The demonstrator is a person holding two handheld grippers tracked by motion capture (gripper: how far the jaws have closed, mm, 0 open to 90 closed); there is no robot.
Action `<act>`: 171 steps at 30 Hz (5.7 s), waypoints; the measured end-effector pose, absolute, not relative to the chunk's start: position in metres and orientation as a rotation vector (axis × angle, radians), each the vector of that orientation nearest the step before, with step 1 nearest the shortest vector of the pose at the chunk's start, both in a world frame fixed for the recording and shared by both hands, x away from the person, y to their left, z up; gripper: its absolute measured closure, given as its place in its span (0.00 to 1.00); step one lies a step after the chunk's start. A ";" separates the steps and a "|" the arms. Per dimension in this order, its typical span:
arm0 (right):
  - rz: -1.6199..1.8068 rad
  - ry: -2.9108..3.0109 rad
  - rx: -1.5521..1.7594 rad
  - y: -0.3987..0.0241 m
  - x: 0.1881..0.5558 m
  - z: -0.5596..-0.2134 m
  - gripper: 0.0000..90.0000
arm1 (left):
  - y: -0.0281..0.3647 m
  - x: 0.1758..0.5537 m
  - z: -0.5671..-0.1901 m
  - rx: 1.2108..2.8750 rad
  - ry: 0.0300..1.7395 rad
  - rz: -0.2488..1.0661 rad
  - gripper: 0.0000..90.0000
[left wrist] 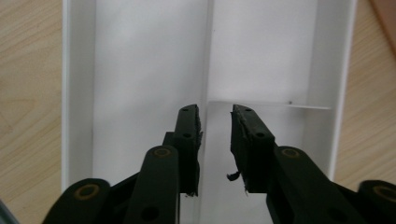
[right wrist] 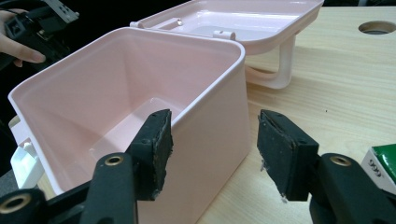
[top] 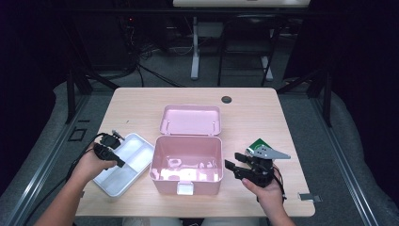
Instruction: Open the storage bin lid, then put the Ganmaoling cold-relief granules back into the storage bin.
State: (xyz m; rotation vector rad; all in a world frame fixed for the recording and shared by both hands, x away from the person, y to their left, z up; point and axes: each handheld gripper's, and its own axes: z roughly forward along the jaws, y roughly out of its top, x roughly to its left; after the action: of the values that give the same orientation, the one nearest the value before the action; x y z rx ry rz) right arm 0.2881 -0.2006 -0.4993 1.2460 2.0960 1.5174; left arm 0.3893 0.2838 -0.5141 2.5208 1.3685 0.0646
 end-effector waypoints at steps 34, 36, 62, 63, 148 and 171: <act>1.005 2.432 1.160 -0.215 0.337 -0.451 0.34 | 0.287 0.369 -0.495 2.441 1.320 0.141 0.53; 0.970 2.451 1.163 -0.216 0.340 -0.451 0.31 | 0.286 0.368 -0.496 2.444 1.329 0.144 0.50; 0.335 2.712 1.337 -0.242 0.393 -0.461 0.06 | 0.282 0.365 -0.487 2.445 1.324 0.163 0.38; 0.316 2.720 1.343 -0.243 0.396 -0.462 0.06 | 0.282 0.365 -0.487 2.449 1.320 0.166 0.38; 0.188 2.802 1.338 -0.241 0.415 -0.470 0.17 | 0.287 0.367 -0.494 2.456 1.340 0.113 0.38; 0.210 2.842 1.251 -0.234 0.409 -0.423 0.17 | 0.289 0.367 -0.494 2.454 1.347 0.100 0.38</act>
State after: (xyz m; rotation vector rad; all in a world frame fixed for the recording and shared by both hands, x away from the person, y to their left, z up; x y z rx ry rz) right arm 0.4088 -0.2337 -0.4232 1.2508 2.8421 0.2099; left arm 0.3674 0.2891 -0.4939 2.4538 1.3469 0.1002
